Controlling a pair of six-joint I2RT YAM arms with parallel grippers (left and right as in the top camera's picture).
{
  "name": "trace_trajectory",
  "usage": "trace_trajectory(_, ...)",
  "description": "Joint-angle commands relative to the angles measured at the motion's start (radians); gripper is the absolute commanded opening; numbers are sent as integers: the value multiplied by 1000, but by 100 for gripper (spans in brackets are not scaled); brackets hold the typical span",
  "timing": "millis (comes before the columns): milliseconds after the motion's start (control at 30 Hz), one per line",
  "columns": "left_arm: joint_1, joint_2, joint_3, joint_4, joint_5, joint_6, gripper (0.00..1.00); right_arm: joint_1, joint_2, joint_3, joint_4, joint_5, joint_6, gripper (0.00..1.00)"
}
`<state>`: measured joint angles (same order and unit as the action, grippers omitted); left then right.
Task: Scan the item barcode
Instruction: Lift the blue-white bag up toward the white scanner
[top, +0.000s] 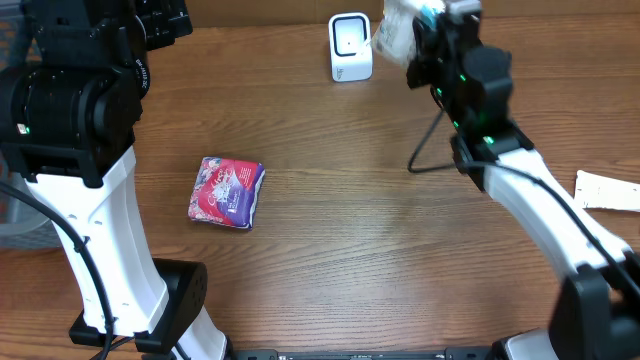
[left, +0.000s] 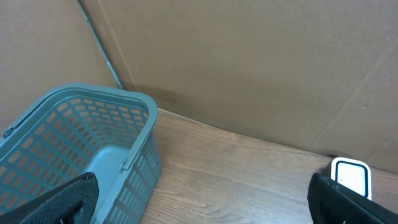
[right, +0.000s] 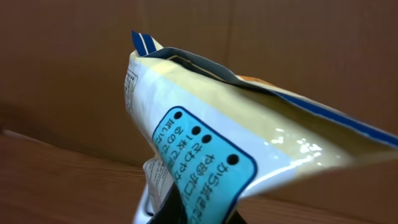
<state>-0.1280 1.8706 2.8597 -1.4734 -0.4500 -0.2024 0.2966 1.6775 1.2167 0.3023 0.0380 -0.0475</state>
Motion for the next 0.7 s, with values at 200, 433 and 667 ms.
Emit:
trace_trajectory(200, 10, 13, 2, 3, -9, 15, 100, 77, 245, 191, 168, 198, -567, 4)
trace_trajectory(433, 10, 13, 2, 3, -9, 15, 100, 151, 336, 191, 336, 197, -731, 4)
trace_trajectory(667, 10, 13, 2, 3, -9, 15, 100, 182, 443, 191, 435, 193, -850, 4)
